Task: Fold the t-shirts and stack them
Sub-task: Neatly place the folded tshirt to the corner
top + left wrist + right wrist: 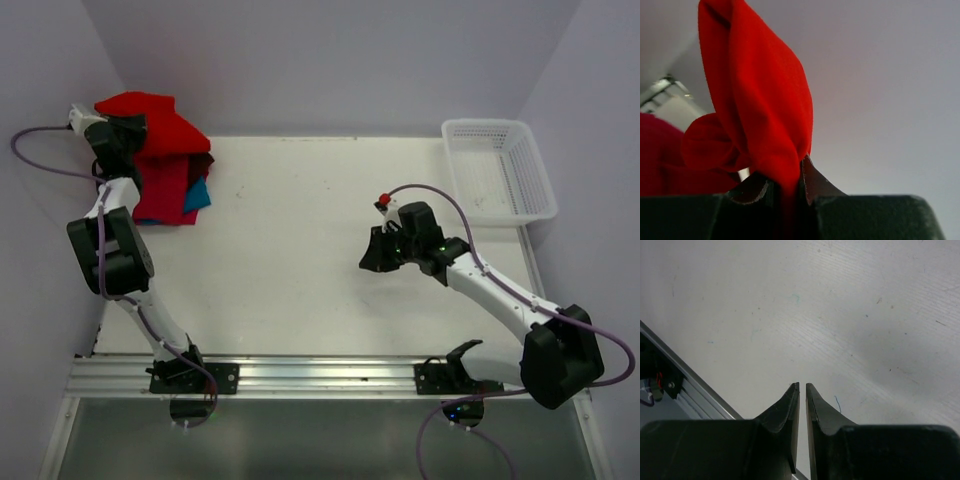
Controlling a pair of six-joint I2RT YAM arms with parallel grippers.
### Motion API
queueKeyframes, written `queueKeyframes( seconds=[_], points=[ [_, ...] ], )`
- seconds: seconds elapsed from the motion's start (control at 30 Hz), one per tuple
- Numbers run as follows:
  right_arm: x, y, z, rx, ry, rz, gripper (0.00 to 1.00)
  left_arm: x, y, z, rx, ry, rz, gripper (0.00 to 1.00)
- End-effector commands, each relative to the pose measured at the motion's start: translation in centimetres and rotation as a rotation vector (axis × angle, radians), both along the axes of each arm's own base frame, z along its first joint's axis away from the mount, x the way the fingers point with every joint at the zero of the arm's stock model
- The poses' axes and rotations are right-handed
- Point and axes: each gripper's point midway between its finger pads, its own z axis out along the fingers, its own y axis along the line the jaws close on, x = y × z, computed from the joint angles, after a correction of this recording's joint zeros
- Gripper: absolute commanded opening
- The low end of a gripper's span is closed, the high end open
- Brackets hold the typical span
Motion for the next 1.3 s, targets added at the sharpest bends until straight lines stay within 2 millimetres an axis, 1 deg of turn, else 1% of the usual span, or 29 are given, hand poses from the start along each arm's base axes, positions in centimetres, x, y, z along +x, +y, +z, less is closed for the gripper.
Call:
queueKeyframes(
  seconds=[0.0, 0.07, 0.1, 0.17, 0.2, 0.27, 0.3, 0.37, 0.5, 0.53, 0.57, 0.6, 0.63, 0.67, 0.7, 0.73, 0.77, 0.8, 0.83, 0.87, 0.9, 0.93, 0.97, 1.0, 1.03, 1.07, 1.13, 1.17, 1.27],
  points=[
    [-0.9, 0.0, 0.9, 0.014, 0.001, 0.006, 0.15, -3.0, 5.1, 4.4, -0.014, -0.176, 0.166, 0.00],
    [-1.2, 0.1, 1.1, 0.013, 0.005, 0.015, 0.15, -3.8, 6.4, 3.5, -0.033, -0.176, 0.201, 0.00],
    [-1.2, 0.1, 1.2, 0.014, 0.006, 0.016, 0.15, -4.2, 7.0, 1.9, -0.041, -0.146, 0.215, 0.00],
    [-1.1, 0.1, 1.6, 0.016, -0.002, 0.014, 0.15, -5.0, 7.7, 0.0, -0.072, -0.118, 0.253, 0.00],
    [-1.3, 0.1, 1.5, 0.014, 0.006, 0.016, 0.15, -5.5, 7.8, -2.5, -0.102, -0.077, 0.263, 0.00],
    [-1.5, 0.0, 1.5, 0.015, 0.009, 0.018, 0.14, -6.2, 7.8, -4.3, -0.140, -0.068, 0.262, 0.00],
    [-1.5, 0.0, 1.5, 0.012, 0.009, 0.015, 0.15, -7.0, 7.7, -6.4, -0.155, -0.028, 0.282, 0.00],
    [-1.7, -0.1, 1.6, 0.013, 0.006, 0.017, 0.14, -8.0, 7.4, -9.1, -0.184, 0.027, 0.296, 0.00],
    [-1.9, -0.2, 1.8, 0.015, 0.001, 0.013, 0.18, -9.2, 6.7, -11.8, -0.215, 0.091, 0.306, 0.00],
    [-2.0, -0.1, 1.9, 0.017, 0.002, 0.018, 0.21, -9.3, 6.6, -12.0, -0.214, 0.093, 0.304, 0.00],
    [-2.0, -0.1, 1.9, 0.020, 0.000, 0.019, 0.22, -9.4, 6.4, -12.3, -0.217, 0.099, 0.303, 0.09],
    [-2.2, 0.0, 1.9, 0.019, -0.001, 0.021, 0.23, -9.3, 6.0, -12.3, -0.221, 0.101, 0.279, 0.21],
    [-2.2, 0.0, 1.8, 0.018, -0.001, 0.021, 0.25, -9.2, 5.8, -12.1, -0.206, 0.097, 0.265, 0.40],
    [-2.3, 0.0, 1.8, 0.019, -0.002, 0.022, 0.26, -9.2, 5.7, -11.7, -0.202, 0.088, 0.255, 0.47],
    [-2.2, 0.0, 1.7, 0.018, -0.003, 0.023, 0.27, -9.2, 5.2, -10.7, -0.196, 0.068, 0.232, 0.51],
    [-2.3, 0.1, 1.6, 0.018, -0.003, 0.025, 0.27, -9.2, 5.0, -9.6, -0.180, 0.035, 0.222, 0.60],
    [-2.3, 0.1, 1.5, 0.018, -0.001, 0.025, 0.28, -9.2, 4.4, -8.7, -0.162, 0.014, 0.208, 0.65],
    [-2.3, 0.2, 1.5, 0.019, -0.004, 0.027, 0.29, -9.5, 4.1, -6.0, -0.129, -0.037, 0.202, 0.70],
    [-2.2, 0.1, 1.3, 0.016, 0.002, 0.025, 0.29, -9.7, 3.9, -4.5, -0.081, -0.055, 0.201, 0.79],
    [-2.3, 0.2, 1.3, 0.015, 0.003, 0.027, 0.29, -9.9, 3.1, -3.1, -0.054, -0.075, 0.195, 0.80],
    [-2.2, 0.2, 1.3, 0.017, -0.002, 0.030, 0.29, -10.9, 2.7, 0.5, -0.014, -0.138, 0.208, 0.82],
    [-2.3, 0.2, 1.2, 0.016, 0.002, 0.029, 0.30, -11.5, 2.3, 2.0, 0.026, -0.156, 0.214, 0.84],
    [-2.2, 0.4, 1.3, 0.021, -0.002, 0.032, 0.30, -12.9, 1.0, 5.3, 0.052, -0.215, 0.209, 0.88],
    [-2.2, 0.4, 1.2, 0.020, -0.001, 0.032, 0.31, -14.0, 1.3, 6.6, 0.063, -0.233, 0.256, 1.00],
    [-2.2, 0.4, 1.3, 0.022, -0.002, 0.031, 0.31, -14.9, 1.0, 7.4, 0.070, -0.236, 0.274, 1.00],
    [-2.2, 0.4, 1.3, 0.022, -0.003, 0.033, 0.31, -16.7, -0.2, 9.9, 0.092, -0.287, 0.277, 1.00],
    [-2.3, 0.6, 1.5, 0.032, -0.003, 0.038, 0.32, -18.1, -0.9, 11.1, 0.136, -0.290, 0.309, 1.00],
    [-2.3, 0.7, 1.5, 0.039, -0.004, 0.041, 0.34, -18.9, -2.5, 12.6, 0.149, -0.319, 0.293, 1.00],
    [-2.5, 0.9, 1.3, 0.047, -0.001, 0.047, 0.39, -19.9, -3.1, 12.2, 0.111, -0.294, 0.308, 1.00]
  ],
)
